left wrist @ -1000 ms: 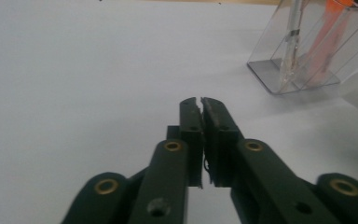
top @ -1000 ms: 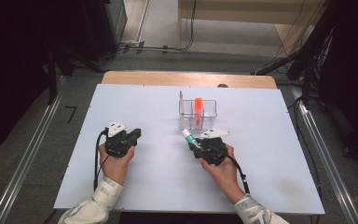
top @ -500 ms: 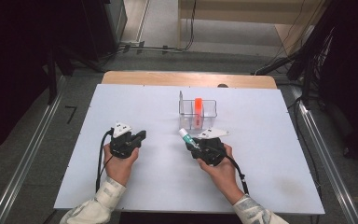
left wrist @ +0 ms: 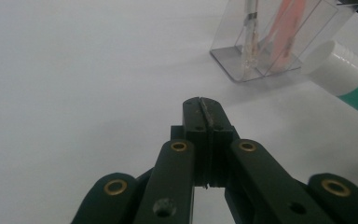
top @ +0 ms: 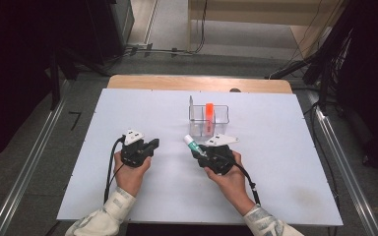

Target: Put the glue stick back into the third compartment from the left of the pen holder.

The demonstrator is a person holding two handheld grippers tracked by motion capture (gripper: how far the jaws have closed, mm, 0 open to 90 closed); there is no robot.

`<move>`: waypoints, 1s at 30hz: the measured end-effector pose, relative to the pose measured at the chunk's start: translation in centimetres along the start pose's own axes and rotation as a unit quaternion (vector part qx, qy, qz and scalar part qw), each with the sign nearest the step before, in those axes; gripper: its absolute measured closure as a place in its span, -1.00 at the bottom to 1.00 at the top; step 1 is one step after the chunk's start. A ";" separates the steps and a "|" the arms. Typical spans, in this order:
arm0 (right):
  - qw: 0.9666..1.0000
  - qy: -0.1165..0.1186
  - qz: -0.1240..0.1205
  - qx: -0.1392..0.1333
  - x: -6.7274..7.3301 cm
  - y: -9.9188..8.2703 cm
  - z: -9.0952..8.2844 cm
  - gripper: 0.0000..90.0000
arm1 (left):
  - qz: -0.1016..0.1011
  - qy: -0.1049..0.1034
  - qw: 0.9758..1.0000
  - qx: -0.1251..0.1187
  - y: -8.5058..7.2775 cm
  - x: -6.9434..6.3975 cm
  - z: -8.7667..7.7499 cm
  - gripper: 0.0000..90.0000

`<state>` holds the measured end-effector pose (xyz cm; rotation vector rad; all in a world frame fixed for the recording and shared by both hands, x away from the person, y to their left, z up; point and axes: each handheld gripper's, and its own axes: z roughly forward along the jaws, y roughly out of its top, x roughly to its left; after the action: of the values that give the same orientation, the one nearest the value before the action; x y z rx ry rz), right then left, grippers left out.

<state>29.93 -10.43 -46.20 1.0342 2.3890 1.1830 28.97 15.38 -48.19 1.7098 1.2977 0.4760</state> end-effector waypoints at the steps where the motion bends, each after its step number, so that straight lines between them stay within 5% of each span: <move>1: 1.000 0.002 -0.001 -0.002 0.1 0.1 0.0 0.42 | 0.002 -0.002 1.000 0.001 0.0 -0.1 0.1 1.00; 19: 0.999 0.031 -0.019 -0.010 1.9 1.0 0.5 0.42 | 0.010 -0.062 0.998 0.022 0.0 -2.4 1.6 1.00; 30: 0.999 0.036 -0.025 -0.007 2.1 1.0 0.7 0.42 | 0.017 -0.074 0.997 -0.006 0.4 -3.0 1.1 1.00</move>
<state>29.31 -8.19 -45.75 0.9355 2.4432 1.2383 28.90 12.18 -47.76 1.7262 1.1585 0.3675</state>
